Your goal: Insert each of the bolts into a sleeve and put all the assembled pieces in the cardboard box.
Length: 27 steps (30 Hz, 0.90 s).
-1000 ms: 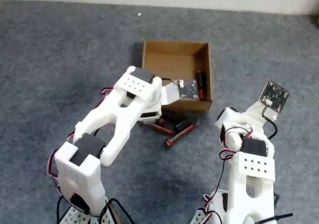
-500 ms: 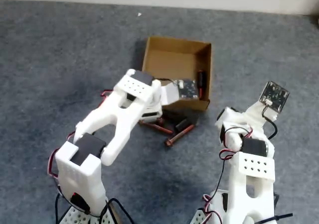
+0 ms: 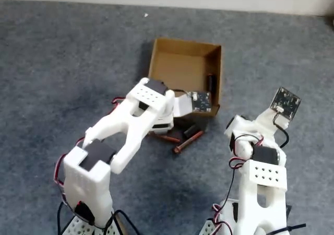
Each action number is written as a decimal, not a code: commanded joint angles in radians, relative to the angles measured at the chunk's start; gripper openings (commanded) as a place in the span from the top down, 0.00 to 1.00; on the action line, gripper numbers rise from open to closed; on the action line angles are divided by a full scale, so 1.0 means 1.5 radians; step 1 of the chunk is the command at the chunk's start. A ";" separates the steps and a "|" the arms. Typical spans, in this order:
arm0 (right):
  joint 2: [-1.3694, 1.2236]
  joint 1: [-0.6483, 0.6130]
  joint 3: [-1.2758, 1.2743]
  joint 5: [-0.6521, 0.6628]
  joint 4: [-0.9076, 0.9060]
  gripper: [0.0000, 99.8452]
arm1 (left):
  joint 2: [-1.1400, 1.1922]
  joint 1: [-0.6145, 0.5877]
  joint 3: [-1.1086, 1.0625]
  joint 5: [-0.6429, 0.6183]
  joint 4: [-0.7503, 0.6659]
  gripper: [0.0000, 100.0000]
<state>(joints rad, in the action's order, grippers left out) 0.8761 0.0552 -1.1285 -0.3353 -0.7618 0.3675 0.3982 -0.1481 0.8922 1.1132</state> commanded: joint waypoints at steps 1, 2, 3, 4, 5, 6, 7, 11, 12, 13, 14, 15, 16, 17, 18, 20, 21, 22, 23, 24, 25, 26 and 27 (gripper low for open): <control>0.019 -0.009 0.009 -0.001 0.019 1.00 | 0.043 0.010 0.055 0.000 0.008 0.86; 0.019 -0.009 0.009 -0.001 0.019 1.00 | 0.053 0.010 0.067 0.000 0.020 0.86; 0.019 -0.009 0.009 -0.001 0.019 1.00 | 0.058 0.010 0.077 0.000 0.032 0.86; 0.019 -0.009 0.009 -0.001 0.019 1.00 | 0.060 0.010 0.081 0.000 0.038 0.88; 0.019 -0.009 0.009 -0.001 0.019 1.00 | 0.060 0.010 0.082 0.000 0.043 0.91; 0.021 -0.009 0.009 -0.001 0.019 1.00 | 0.060 0.010 0.085 0.000 0.048 0.94; 0.023 -0.009 0.009 -0.001 0.019 1.00 | 0.059 0.010 0.086 0.000 0.048 0.98; 0.025 -0.009 0.008 -0.001 0.019 1.00 | 0.039 0.009 0.083 -0.001 0.083 1.00; 0.025 -0.009 0.008 -0.001 0.019 1.00 | 0.025 0.008 0.082 -0.014 0.091 1.00; 0.025 -0.009 0.008 -0.001 0.019 1.00 | 0.009 0.007 0.081 -0.041 0.095 1.00; 0.025 -0.009 0.008 -0.001 0.019 1.00 | -0.012 0.005 0.078 -0.072 0.095 1.00; 0.025 -0.009 0.008 -0.001 0.018 1.00 | -0.037 0.004 0.074 -0.097 0.095 1.00; 0.026 -0.009 0.008 -0.001 0.017 1.00 | -0.063 0.003 0.068 -0.116 0.095 1.00; 0.026 -0.009 0.009 -0.001 0.016 1.00 | -0.091 0.001 0.058 -0.131 0.095 1.00; 0.026 -0.010 0.009 -0.001 0.016 1.00 | -0.120 0.001 0.046 -0.143 0.095 1.00; 0.026 -0.010 0.009 -0.001 0.016 1.00 | -0.180 -0.003 0.018 -0.178 0.095 1.00; 0.026 -0.010 0.009 -0.001 0.016 1.00 | -0.210 -0.004 0.005 -0.205 0.094 1.00; 0.026 -0.010 0.009 -0.001 0.015 1.00 | -0.240 -0.004 -0.007 -0.241 0.094 1.00; 0.026 -0.011 0.009 -0.001 0.015 1.00 | -0.270 -0.004 -0.018 -0.281 0.094 1.00; 0.026 -0.011 0.009 -0.001 0.015 1.00 | -0.301 -0.004 -0.030 -0.318 0.094 1.00; 0.026 -0.011 0.009 -0.001 0.015 1.00 | -0.331 -0.004 -0.043 -0.349 0.094 1.00; 0.026 -0.011 0.009 -0.001 0.014 1.00 | -0.361 -0.004 -0.059 -0.374 0.094 1.00; 0.029 -0.011 0.009 -0.001 0.010 1.00 | -0.389 -0.004 -0.075 -0.392 0.093 1.00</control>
<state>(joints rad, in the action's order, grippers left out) 0.8853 0.0552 -1.1285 -0.3353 -0.7618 -0.0130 0.4012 -0.2140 0.4565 1.2497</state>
